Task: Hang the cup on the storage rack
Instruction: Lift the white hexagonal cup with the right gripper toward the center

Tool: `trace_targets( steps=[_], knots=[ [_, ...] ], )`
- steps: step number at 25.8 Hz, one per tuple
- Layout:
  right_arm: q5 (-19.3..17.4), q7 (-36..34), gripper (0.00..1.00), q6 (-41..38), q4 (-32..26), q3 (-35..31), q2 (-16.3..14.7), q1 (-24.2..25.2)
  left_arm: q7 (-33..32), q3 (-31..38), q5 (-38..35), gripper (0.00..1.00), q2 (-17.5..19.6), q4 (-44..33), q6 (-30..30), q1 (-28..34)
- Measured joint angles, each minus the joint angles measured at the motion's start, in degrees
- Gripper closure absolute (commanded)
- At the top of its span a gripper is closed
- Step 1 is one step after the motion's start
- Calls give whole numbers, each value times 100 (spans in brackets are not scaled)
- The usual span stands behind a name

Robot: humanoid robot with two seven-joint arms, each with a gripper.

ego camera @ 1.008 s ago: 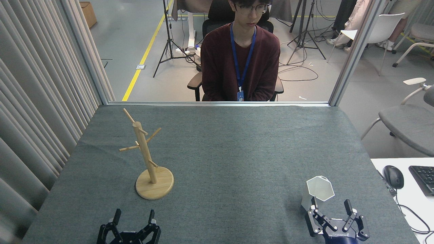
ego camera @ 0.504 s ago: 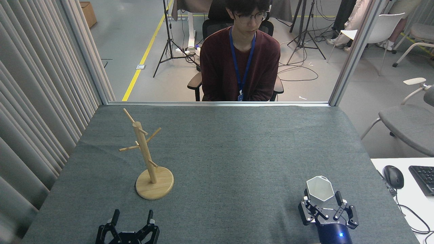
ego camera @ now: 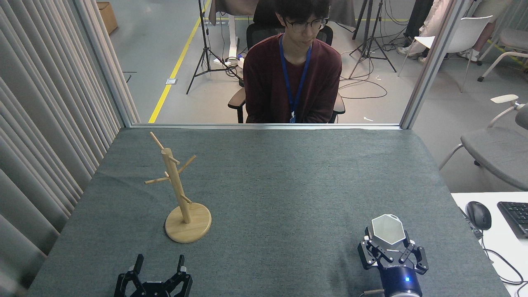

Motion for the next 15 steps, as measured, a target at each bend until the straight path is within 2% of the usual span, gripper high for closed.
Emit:
trace_targets(
  steps=[1,5,10,15],
  knots=[
    [2,-3,37,24,42,1,-1,-11,0,0,-1,1,0,-2,0,0],
    [59,-21,46,68,99,3,-6,-18,0,0,-3,1,-14,-17,0,5],
    [93,-68,46,70,-166,-3,1,38,0,-55,-24,1,-33,-8,-41,-36],
    [130,-114,46,-2,-1283,106,98,272,84,-545,-41,1,13,158,-149,-280]
  ],
)
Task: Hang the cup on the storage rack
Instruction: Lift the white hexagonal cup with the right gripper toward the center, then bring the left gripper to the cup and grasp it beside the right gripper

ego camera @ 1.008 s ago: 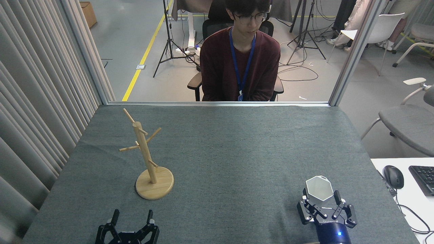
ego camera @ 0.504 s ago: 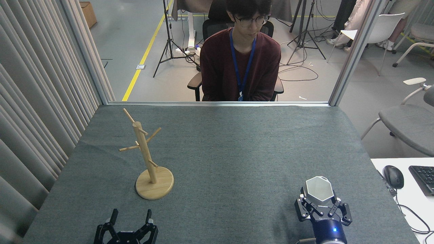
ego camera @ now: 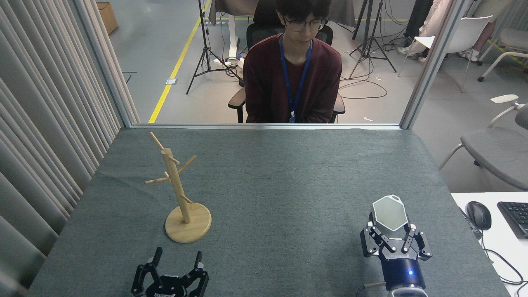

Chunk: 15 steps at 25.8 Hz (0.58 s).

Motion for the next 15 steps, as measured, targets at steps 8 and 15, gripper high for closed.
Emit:
trace_targets(
  steps=[8,15],
  knots=[
    [852,-10,46,-75,-1107,1211,722,173,69,-796,-117,1,31,549,-209,-689],
    [1480,-28,46,-71,-1144,1858,1246,195,74,-1490,-698,1,-37,673,-277,-821]
  ],
)
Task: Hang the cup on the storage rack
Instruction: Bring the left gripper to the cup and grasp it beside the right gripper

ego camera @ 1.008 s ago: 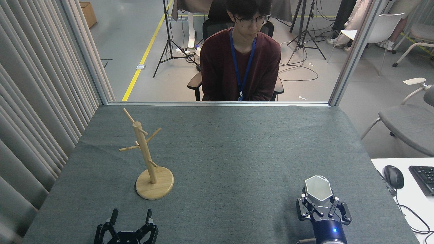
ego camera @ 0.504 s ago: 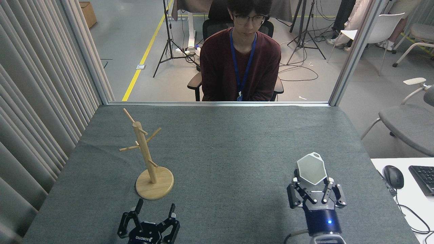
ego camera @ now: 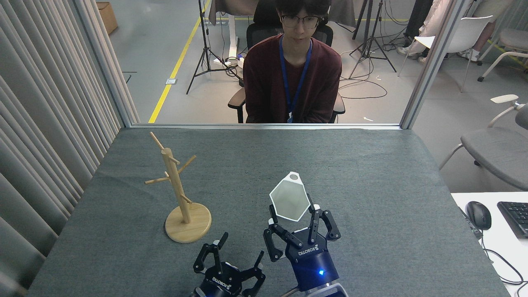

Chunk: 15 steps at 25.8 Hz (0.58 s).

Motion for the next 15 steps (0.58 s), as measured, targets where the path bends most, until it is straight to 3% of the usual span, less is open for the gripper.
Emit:
trace_targets(
  steps=[15],
  knots=[
    [306,21,45,0,41,492,127,476,0,-399,-99,1,-125,9,57,-93]
  ],
)
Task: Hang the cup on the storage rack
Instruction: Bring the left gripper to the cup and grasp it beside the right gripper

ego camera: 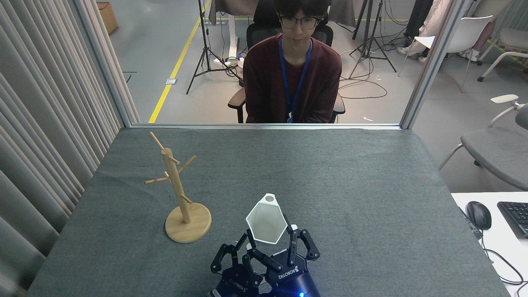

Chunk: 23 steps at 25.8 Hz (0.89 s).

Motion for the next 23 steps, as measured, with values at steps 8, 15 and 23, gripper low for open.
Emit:
trace_targets(
  steps=[8,15,23],
  knots=[
    [95,-31,45,-7,0,113,-6,234,-3,9,0,1,8,-4,7,-20],
    [186,-51,45,-8,-2,235,-13,301,2,23,10,1,40,-19,10,-41],
    [193,-57,45,5,-16,249,-19,333,7,34,20,27,56,-40,10,-44]
  ],
)
